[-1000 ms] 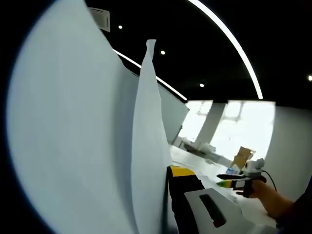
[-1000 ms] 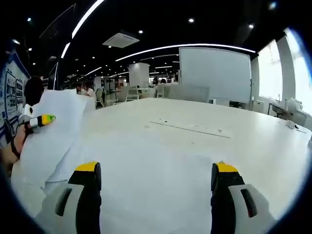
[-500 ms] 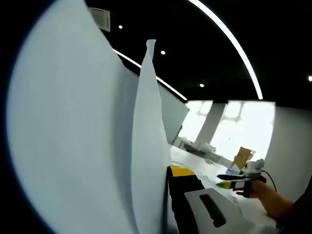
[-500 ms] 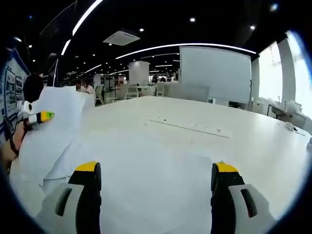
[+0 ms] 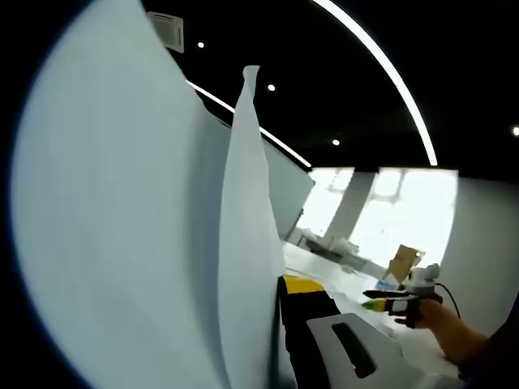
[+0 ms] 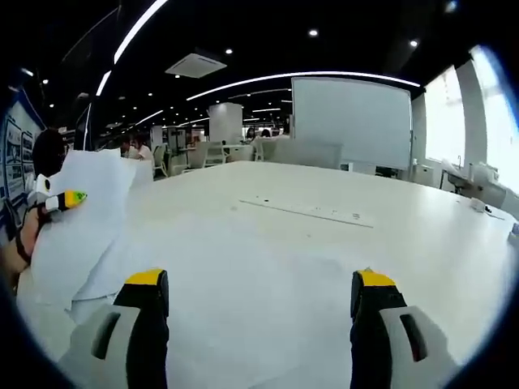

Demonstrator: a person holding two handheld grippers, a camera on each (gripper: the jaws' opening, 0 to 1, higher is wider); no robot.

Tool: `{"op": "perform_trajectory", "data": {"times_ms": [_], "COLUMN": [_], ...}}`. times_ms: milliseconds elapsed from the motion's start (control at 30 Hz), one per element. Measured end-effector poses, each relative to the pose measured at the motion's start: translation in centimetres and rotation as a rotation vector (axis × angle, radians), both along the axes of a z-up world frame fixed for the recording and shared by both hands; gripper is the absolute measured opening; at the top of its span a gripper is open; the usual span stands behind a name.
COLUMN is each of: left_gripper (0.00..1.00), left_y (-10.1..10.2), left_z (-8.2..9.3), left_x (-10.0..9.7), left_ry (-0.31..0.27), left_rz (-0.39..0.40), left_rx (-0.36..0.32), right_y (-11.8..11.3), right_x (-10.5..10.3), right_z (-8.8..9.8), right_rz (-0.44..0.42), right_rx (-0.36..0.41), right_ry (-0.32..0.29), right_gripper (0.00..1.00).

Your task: Organize the stack of printing papers by aligning and flattening the scattered papers on the table

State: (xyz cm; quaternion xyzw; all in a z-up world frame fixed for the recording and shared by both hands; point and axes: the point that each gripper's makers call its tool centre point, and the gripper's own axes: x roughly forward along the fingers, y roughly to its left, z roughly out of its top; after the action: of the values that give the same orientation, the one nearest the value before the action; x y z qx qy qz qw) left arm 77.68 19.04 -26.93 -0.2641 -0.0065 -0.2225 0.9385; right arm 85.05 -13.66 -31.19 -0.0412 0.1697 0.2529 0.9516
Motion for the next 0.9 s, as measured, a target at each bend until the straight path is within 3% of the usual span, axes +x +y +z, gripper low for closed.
{"op": "perform_trajectory", "data": {"times_ms": [200,333,467,900], "left_gripper": [0.06,0.06,0.06,0.06], "left_y": [0.0,0.0,-0.1,-0.1], "left_z": [0.0,0.0,0.0,0.0], "left_x": [0.0,0.0,0.0,-0.1], "left_ry": [0.000,-0.001,0.000,0.000], "left_rz": [0.000,0.000,0.000,0.000], "left_rx": [0.000,0.001,0.004,0.005], "right_y": [-2.2,-2.7,-2.7,-3.1], "right_x": [0.4,0.1,-0.3,-0.5], "right_z": [-0.8,-1.0,-1.1,-2.8], "right_rz": [-0.071,-0.091,-0.090,-0.101], "right_rx": [-0.002,0.083,0.112,0.015], "right_ry": [0.051,0.102,0.121,0.166], "right_gripper": [0.86,0.83,0.78,0.78]}}
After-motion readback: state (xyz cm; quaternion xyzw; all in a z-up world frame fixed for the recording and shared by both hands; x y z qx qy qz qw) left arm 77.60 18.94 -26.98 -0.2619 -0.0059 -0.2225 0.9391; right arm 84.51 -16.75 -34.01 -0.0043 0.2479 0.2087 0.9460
